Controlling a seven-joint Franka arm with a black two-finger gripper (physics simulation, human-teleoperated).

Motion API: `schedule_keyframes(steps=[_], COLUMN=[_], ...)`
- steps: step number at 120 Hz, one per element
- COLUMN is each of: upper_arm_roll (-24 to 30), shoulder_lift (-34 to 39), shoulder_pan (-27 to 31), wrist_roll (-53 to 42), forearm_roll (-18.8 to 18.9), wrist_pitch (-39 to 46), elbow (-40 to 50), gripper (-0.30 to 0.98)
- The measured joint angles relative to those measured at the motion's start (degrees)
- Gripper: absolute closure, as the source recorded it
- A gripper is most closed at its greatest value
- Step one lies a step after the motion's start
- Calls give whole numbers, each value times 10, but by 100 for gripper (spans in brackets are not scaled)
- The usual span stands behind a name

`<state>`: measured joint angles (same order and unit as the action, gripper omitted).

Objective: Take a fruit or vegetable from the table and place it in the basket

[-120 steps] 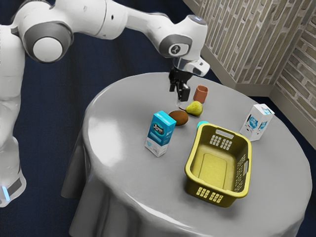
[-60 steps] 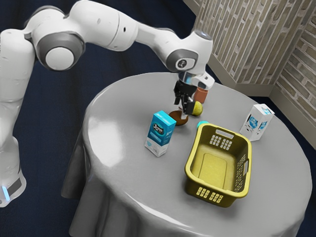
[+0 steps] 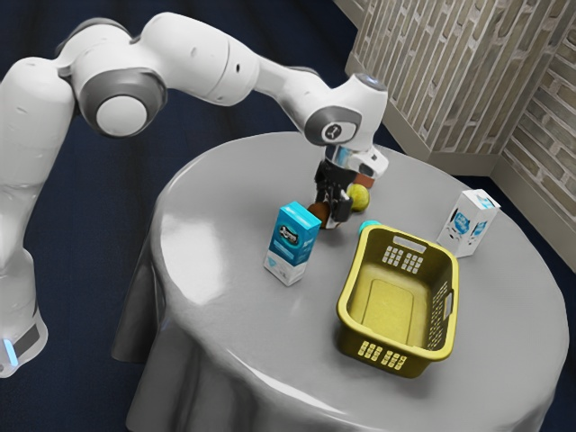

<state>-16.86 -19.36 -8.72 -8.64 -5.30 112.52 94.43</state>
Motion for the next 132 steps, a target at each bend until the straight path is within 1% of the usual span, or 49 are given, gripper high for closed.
schedule_keyframes(steps=[3, 22, 31, 42, 50, 64, 72, 88, 103, 119, 132], upper_arm_roll=[0, 0, 0, -2, -4, -4, -1, -1, 0, 0, 0], shoulder_lift=[-1, -2, 4, 32, 59, 69, 67, 43, -18, -57, -74], shoulder_pan=[0, -1, -1, -3, -4, -5, -14, -83, -131, -158, -164], wrist_roll=[0, -2, -1, -2, -3, -6, -7, -10, -12, -13, -14], forearm_roll=[-1, -4, -2, 0, 0, -1, -1, -3, -10, -26, -35], wrist_pitch=[1, 3, 3, -1, -12, -51, -72, -103, -123, -133, -136], elbow=[0, 0, 0, 0, -13, -103, -137, -202, -280, -314, -323], gripper=[3, 28, 45, 46, 40, 36, 35, 38, 38, 38, 38])
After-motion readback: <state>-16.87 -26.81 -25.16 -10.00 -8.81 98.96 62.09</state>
